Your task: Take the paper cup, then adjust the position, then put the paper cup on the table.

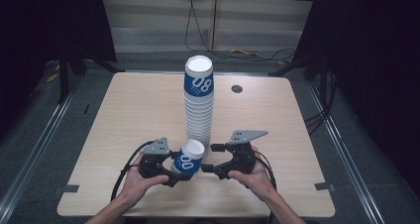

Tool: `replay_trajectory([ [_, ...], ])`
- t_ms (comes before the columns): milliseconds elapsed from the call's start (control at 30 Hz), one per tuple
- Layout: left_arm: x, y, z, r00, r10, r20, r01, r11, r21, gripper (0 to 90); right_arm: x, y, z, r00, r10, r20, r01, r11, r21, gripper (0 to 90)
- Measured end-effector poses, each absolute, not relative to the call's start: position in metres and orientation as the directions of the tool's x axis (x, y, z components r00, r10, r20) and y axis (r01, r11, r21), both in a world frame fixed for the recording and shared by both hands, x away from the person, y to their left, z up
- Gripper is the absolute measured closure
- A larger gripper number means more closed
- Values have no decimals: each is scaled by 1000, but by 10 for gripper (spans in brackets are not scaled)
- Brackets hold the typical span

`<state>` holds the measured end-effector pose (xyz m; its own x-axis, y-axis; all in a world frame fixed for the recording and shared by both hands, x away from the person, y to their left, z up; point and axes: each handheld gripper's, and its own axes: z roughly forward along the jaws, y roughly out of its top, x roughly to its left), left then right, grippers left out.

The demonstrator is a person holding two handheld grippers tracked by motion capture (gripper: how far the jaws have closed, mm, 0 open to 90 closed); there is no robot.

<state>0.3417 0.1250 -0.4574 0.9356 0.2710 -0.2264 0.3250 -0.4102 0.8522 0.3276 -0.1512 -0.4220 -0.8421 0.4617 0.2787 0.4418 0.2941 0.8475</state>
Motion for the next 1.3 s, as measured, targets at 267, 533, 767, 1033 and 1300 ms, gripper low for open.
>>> replay_trajectory([
  [267,343,126,-457,931,284,-230,340,-446,828,222,331,-154,-425,-842,473,260,455,364,813,162],
  [533,342,121,-452,941,282,-187,309,-491,814,222,330,-156,-423,-856,452,251,448,405,797,164],
  [767,341,117,-453,948,269,-168,295,-552,780,224,330,-152,-423,-874,427,233,432,462,774,163],
  [1033,344,118,-455,948,266,-175,302,-577,759,225,335,-150,-422,-898,383,216,402,518,755,148],
  [1300,345,113,-452,957,242,-159,280,-633,722,220,332,-149,-423,-902,380,203,397,549,736,172],
])
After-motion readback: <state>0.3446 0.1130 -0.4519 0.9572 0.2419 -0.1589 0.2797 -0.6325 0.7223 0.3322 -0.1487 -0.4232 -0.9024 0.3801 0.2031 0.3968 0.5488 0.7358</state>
